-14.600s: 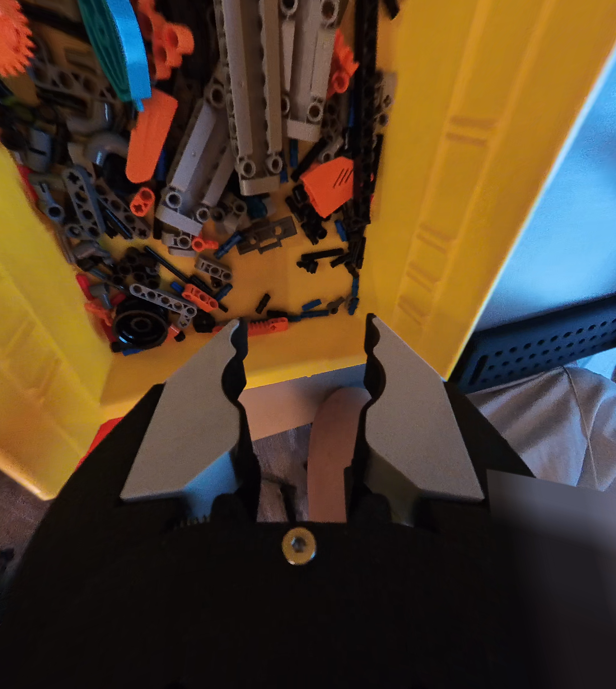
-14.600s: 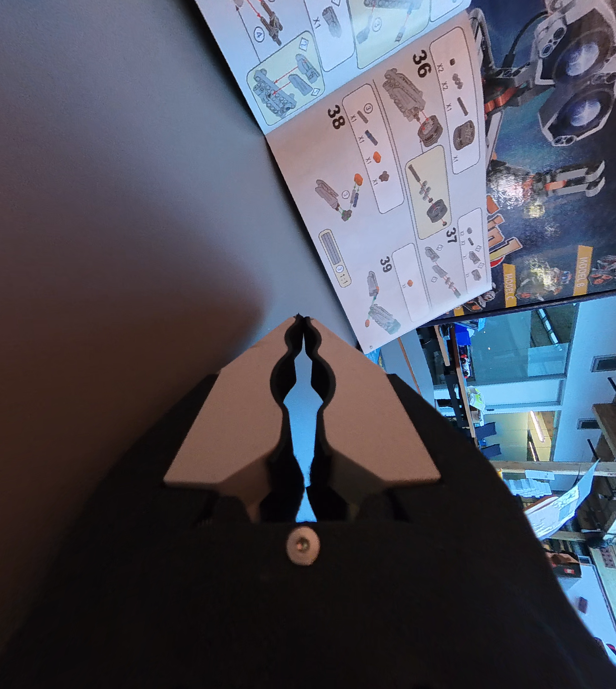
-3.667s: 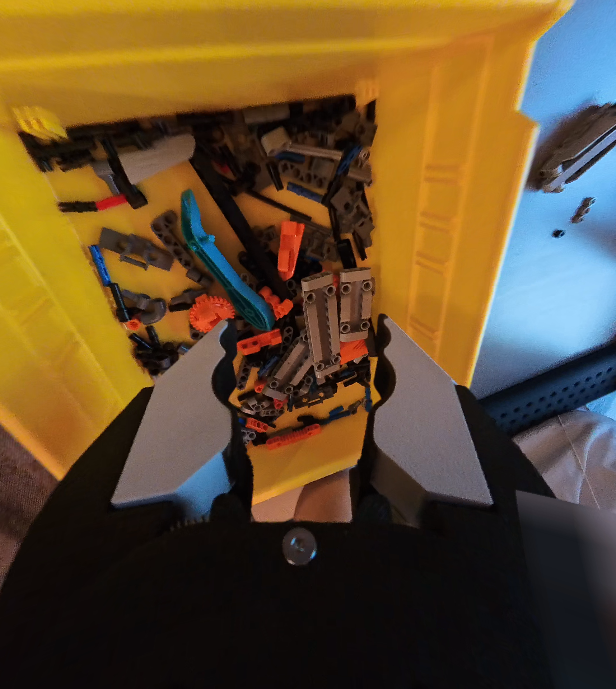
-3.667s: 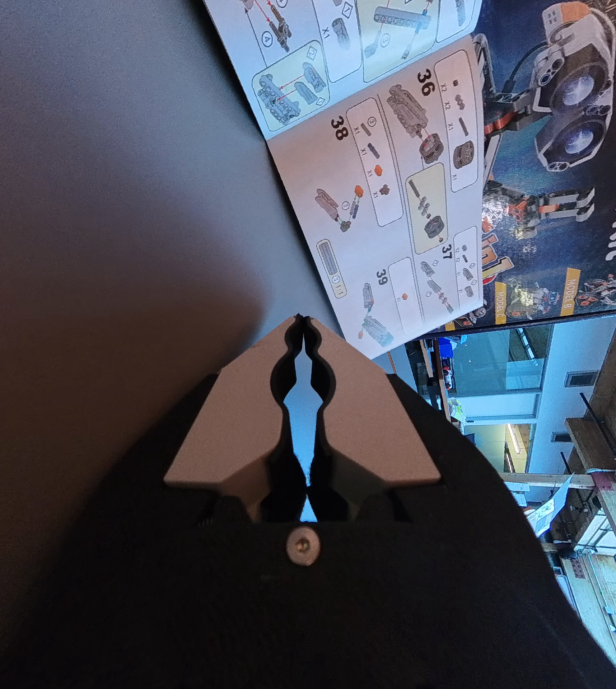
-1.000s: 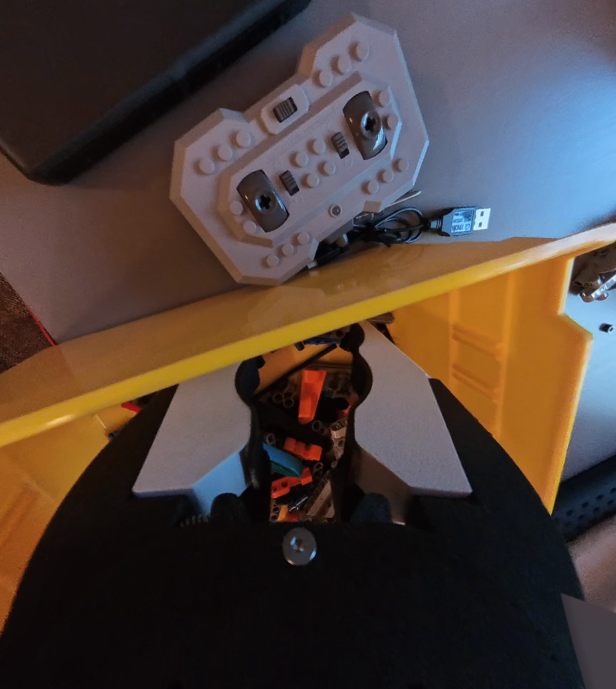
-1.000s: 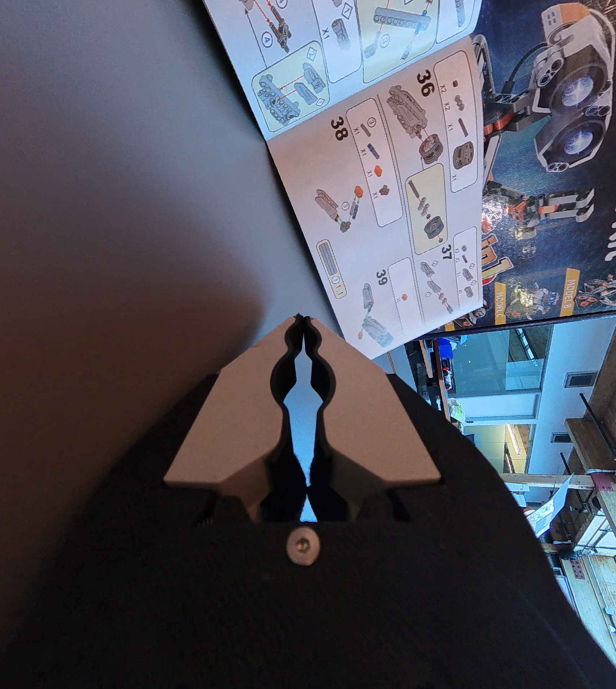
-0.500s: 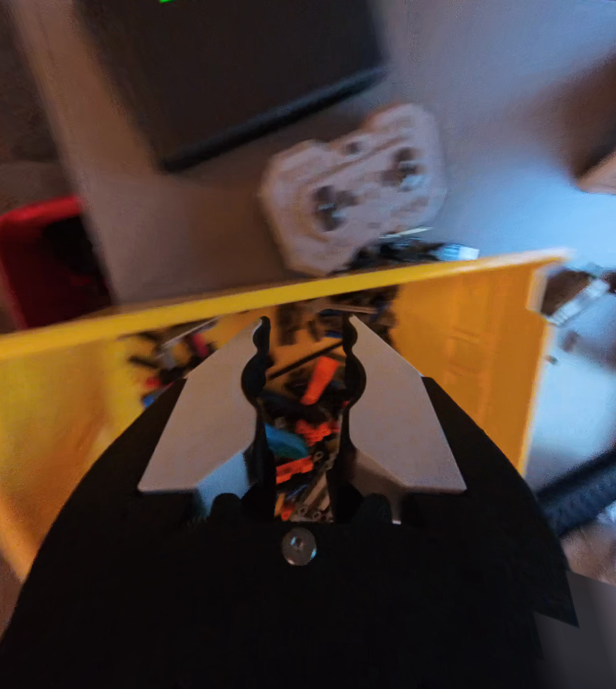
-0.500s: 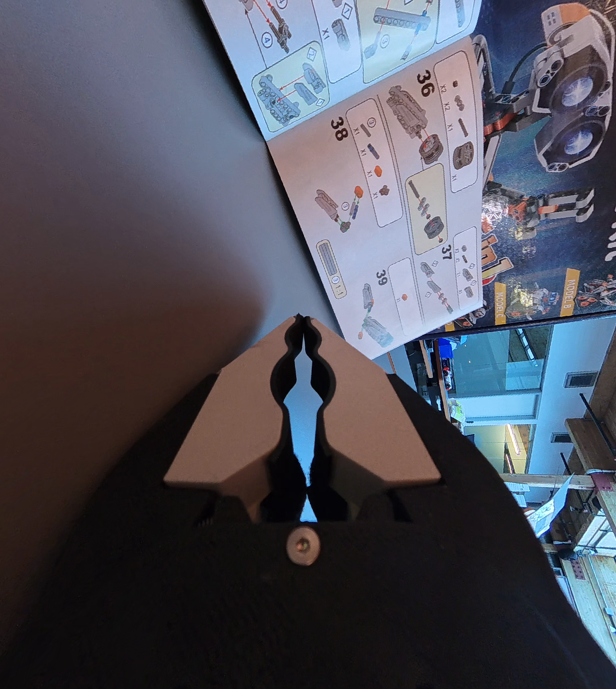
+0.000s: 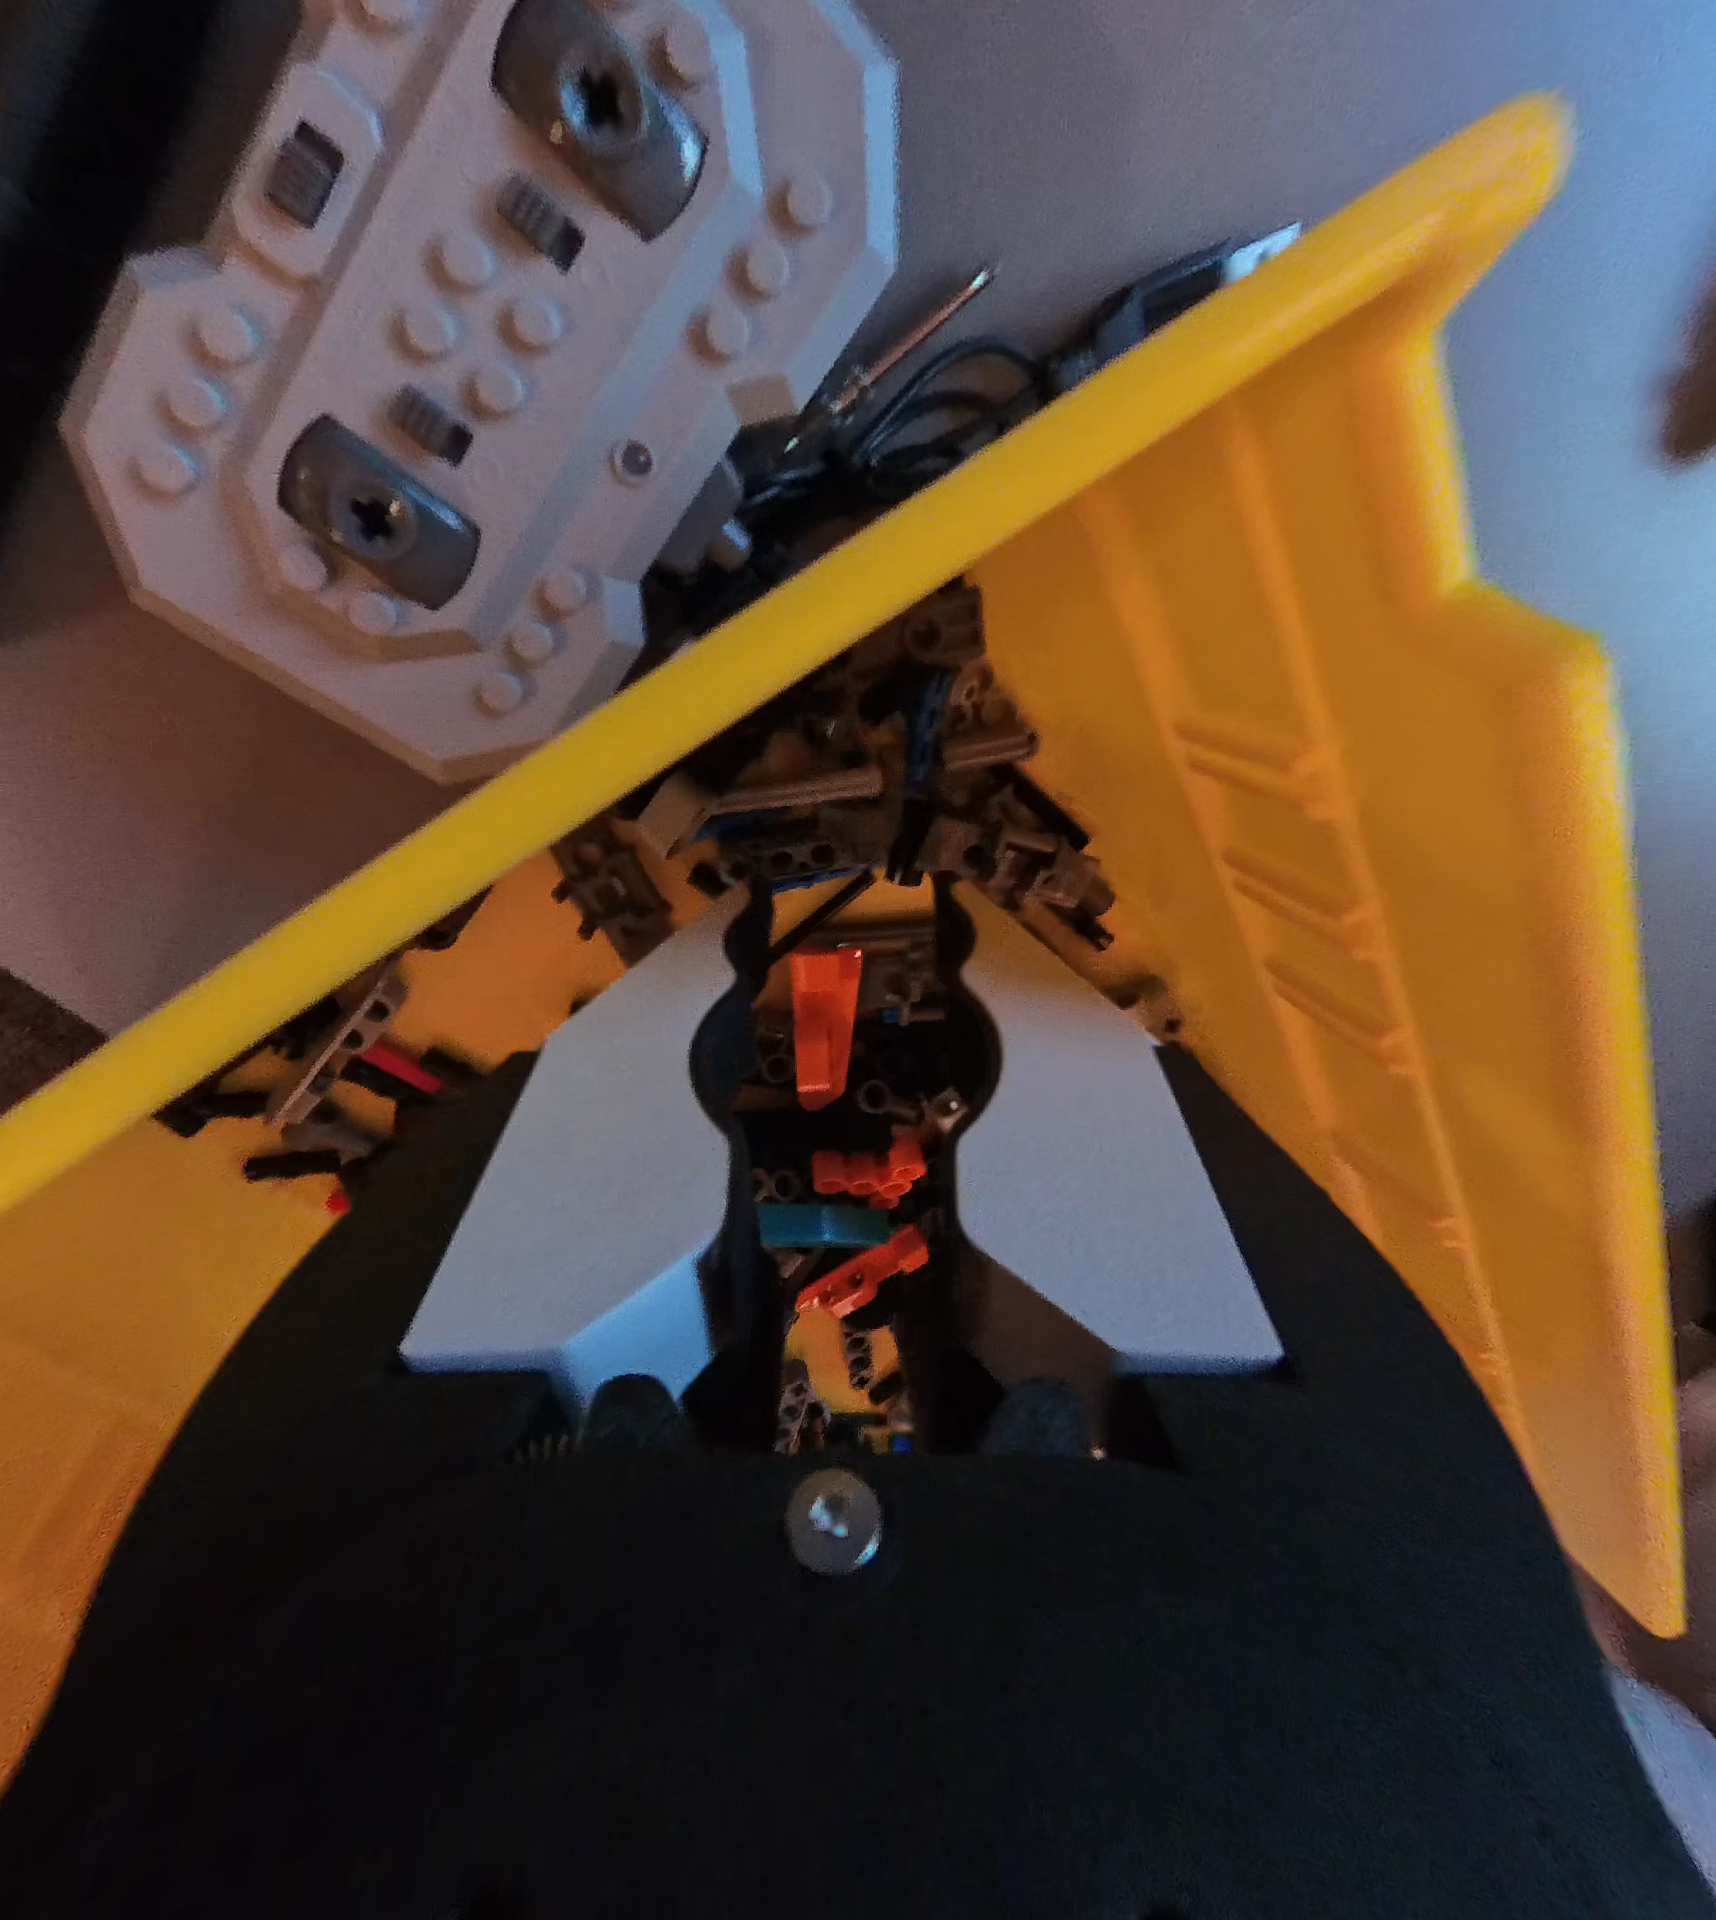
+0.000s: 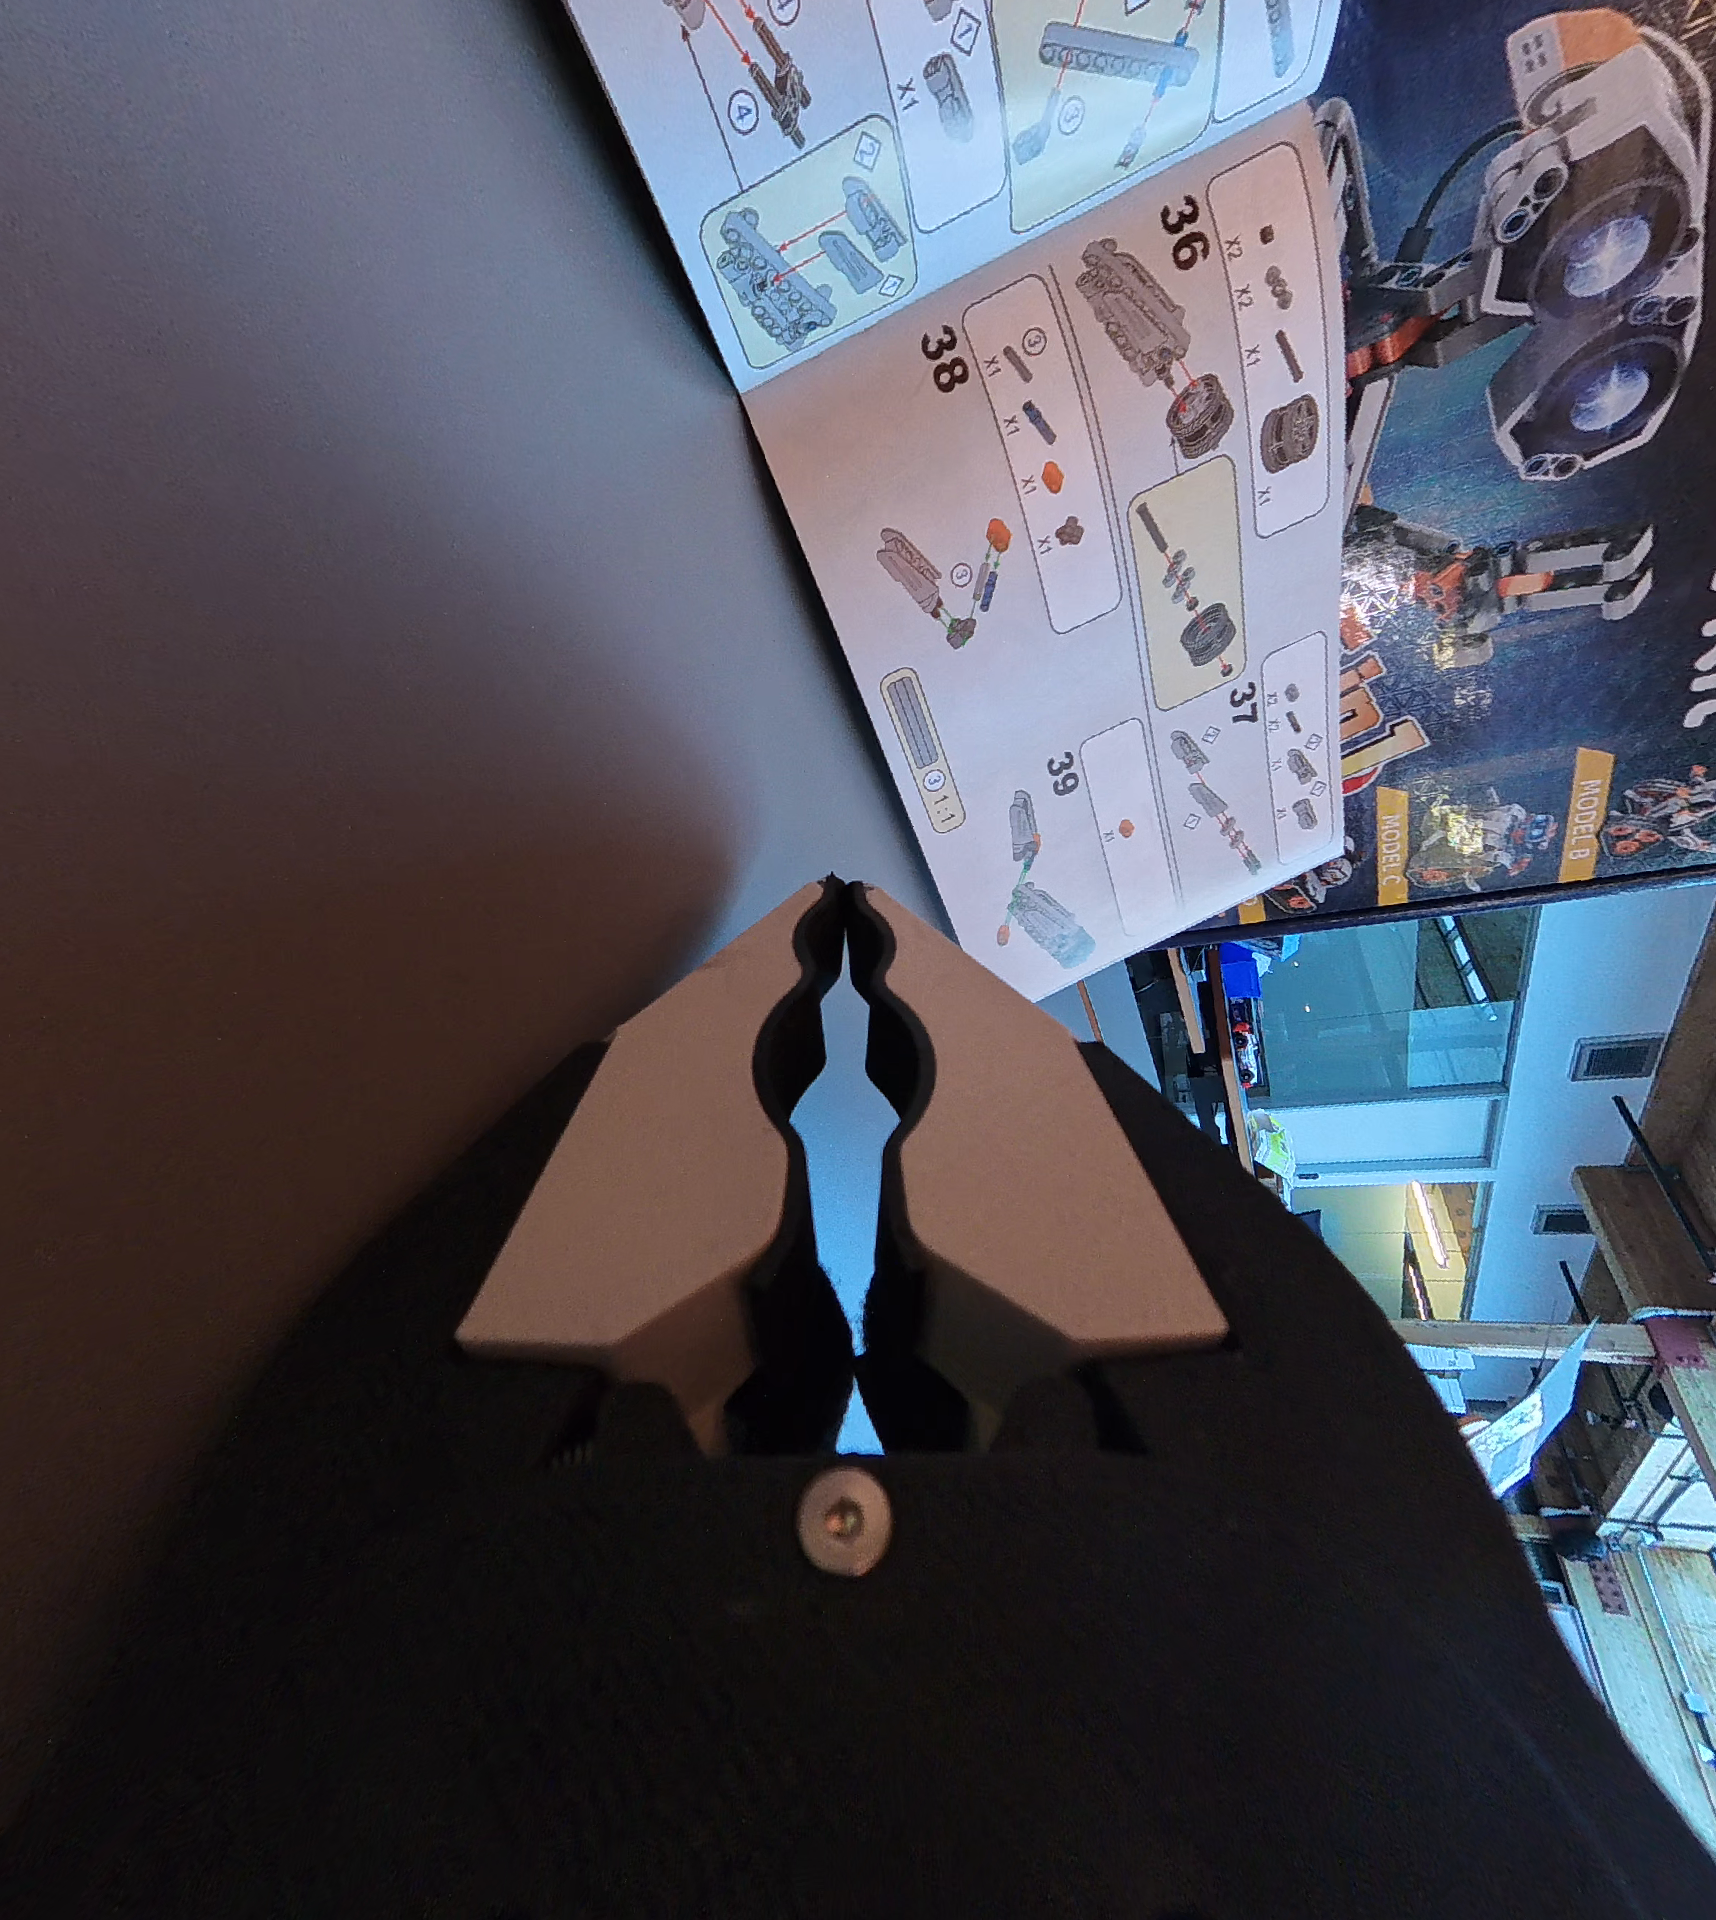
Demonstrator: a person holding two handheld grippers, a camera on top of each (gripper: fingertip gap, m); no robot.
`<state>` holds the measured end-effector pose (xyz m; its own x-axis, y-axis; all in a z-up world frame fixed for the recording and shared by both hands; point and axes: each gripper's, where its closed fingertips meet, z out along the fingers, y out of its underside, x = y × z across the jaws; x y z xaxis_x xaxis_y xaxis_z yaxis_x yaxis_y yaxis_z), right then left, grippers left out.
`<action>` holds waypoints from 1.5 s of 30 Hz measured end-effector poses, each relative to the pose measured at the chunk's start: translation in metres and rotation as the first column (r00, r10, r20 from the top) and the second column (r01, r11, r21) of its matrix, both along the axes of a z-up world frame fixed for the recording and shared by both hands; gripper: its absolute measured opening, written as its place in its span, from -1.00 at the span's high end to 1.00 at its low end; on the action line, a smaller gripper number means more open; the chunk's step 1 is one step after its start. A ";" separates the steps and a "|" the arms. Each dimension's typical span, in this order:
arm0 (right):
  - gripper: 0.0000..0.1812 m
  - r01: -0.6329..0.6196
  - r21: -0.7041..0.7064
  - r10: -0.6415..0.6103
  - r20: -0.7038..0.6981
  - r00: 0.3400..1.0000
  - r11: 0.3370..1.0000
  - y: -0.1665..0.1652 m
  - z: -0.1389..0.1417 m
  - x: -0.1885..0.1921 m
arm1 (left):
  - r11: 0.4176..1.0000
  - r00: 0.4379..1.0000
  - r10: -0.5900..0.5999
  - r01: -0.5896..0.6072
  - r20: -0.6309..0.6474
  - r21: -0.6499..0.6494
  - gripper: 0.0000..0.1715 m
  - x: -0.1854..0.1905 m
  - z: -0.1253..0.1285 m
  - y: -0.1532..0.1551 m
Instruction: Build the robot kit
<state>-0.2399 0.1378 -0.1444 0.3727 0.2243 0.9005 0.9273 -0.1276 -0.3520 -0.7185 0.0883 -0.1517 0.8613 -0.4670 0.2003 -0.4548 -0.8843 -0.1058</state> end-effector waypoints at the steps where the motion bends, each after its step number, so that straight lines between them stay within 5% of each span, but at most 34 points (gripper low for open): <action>1: 1.00 0.000 0.000 0.000 0.000 1.000 1.000 0.000 0.000 0.000 | 1.000 0.999 0.005 -0.005 -0.037 -0.014 0.69 -0.007 -0.003 -0.002; 2: 1.00 0.000 0.000 0.000 0.000 1.000 1.000 0.000 0.000 0.000 | 1.000 0.997 0.012 -0.014 -0.081 -0.028 0.91 -0.016 -0.006 -0.005; 7: 1.00 0.000 0.000 0.000 0.000 1.000 1.000 0.000 0.000 0.000 | 0.997 0.977 0.057 -0.067 -0.205 -0.044 0.65 -0.041 -0.009 -0.010; 13: 1.00 -0.001 0.000 0.001 0.000 1.000 1.000 0.000 0.000 0.000 | 0.975 0.949 -0.204 0.219 -0.242 0.035 0.60 -0.022 -0.008 -0.008; 19: 1.00 -0.001 0.000 0.001 0.000 1.000 1.000 0.000 0.000 0.000 | 0.962 0.938 -0.265 0.274 -0.225 0.010 0.78 -0.017 -0.009 -0.017; 26: 1.00 -0.001 0.001 0.001 0.000 1.000 1.000 0.000 0.000 0.000 | 0.979 0.951 -0.201 0.204 -0.233 -0.012 0.63 -0.020 -0.013 -0.014; 34: 1.00 -0.003 0.001 0.003 0.000 1.000 1.000 0.000 0.000 0.000 | 0.968 0.939 -0.247 0.249 -0.239 -0.021 0.80 -0.026 -0.013 -0.021; 40: 1.00 -0.006 0.003 0.006 0.001 1.000 1.000 0.000 0.001 0.000 | 0.996 0.983 -0.077 0.068 -0.166 -0.056 0.84 -0.032 -0.012 -0.021; 45: 1.00 -0.006 0.003 0.006 0.001 1.000 1.000 0.000 0.001 0.000 | 0.997 0.988 -0.068 0.063 -0.137 -0.045 0.84 -0.032 -0.011 -0.021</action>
<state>-0.2401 0.1377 -0.1438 0.3706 0.2238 0.9014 0.9283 -0.1211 -0.3516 -0.7503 0.0677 -0.1630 0.8498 -0.5172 0.1016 -0.5196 -0.8544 -0.0027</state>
